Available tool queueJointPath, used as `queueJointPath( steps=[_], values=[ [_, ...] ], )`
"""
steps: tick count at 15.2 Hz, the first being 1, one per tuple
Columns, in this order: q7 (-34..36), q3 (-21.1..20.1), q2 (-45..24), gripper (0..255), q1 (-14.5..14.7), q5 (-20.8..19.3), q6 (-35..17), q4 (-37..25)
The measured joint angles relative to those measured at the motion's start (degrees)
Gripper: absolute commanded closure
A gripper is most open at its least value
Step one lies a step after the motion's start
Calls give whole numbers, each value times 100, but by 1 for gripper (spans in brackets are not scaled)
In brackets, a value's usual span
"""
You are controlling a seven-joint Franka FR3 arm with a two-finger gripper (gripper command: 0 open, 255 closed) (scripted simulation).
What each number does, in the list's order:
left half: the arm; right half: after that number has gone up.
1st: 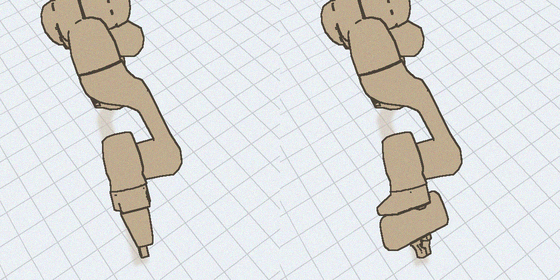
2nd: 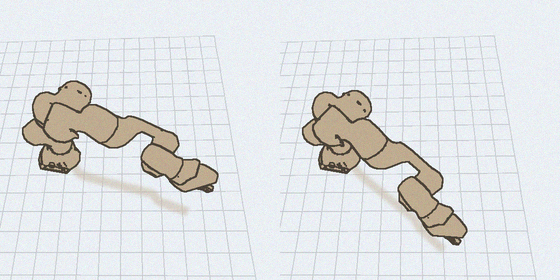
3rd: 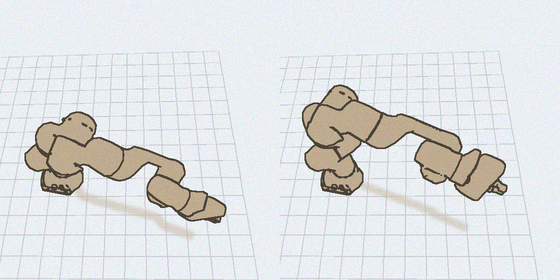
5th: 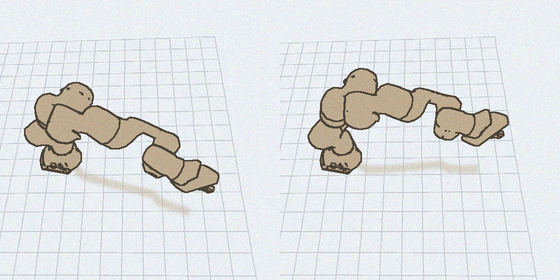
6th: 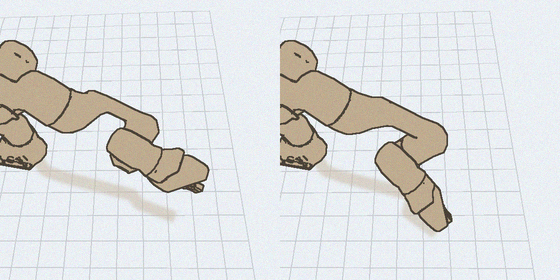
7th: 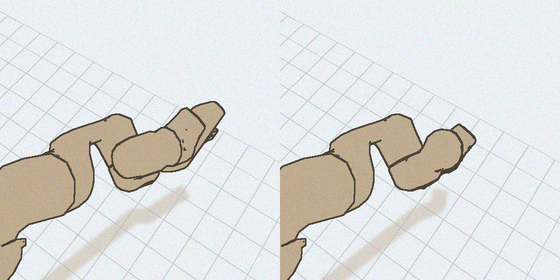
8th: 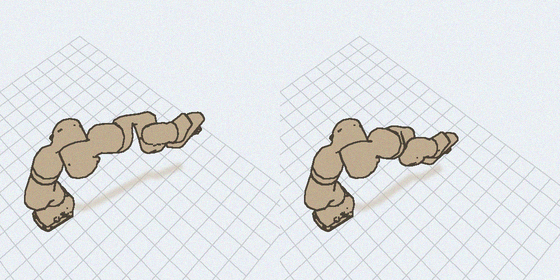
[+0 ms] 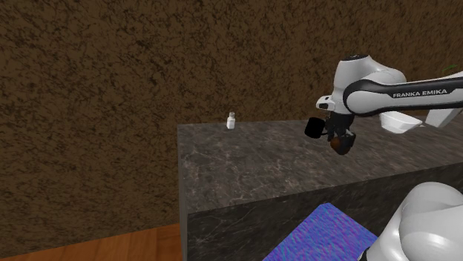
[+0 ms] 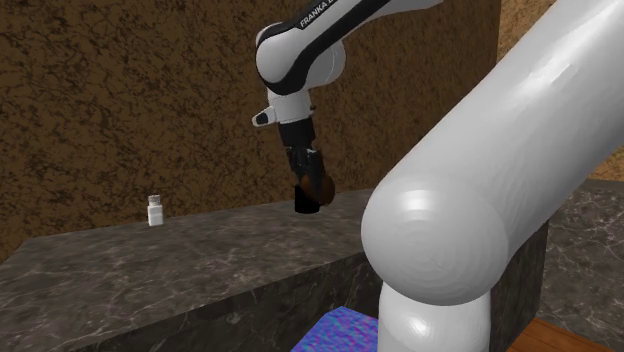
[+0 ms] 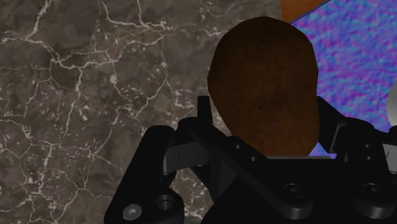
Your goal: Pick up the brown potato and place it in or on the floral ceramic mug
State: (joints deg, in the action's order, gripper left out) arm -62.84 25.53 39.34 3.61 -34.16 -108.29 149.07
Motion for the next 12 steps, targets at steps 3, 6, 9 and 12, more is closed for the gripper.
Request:
queueJointPath(
  steps=[3,6,9,12],
  values=[
    [-81,-75,63,255,16,79,255,-203],
    [-138,-149,105,255,36,151,475,-383],
    [-285,-13,-140,255,62,149,443,-662],
    [-555,339,-719,255,133,148,175,-1113]
  ],
)
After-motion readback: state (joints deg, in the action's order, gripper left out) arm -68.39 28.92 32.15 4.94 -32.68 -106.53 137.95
